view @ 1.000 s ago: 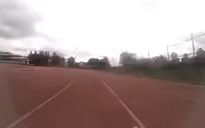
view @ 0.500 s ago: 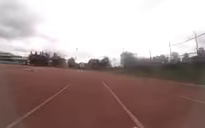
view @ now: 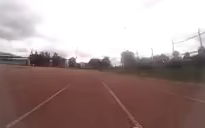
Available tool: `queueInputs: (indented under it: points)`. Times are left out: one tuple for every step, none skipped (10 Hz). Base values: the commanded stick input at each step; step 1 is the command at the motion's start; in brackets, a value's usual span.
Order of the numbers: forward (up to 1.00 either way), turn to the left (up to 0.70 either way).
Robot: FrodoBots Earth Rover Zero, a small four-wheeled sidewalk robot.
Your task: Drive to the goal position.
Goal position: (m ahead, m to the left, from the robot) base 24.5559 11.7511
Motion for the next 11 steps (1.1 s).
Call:
queueInputs:
  points:
    - [0.7, 0.0]
    - [0.7, 0.0]
    - [0.7, 0.0]
    - [0.7, 0.0]
    - [0.7, 0.0]
    - [0.7, 0.0]
    - [0.7, 0.0]
    - [0.7, 0.0]
    - [0.7, 0.0]
    - [0.7, 0.0]
    - [0.7, 0.0]
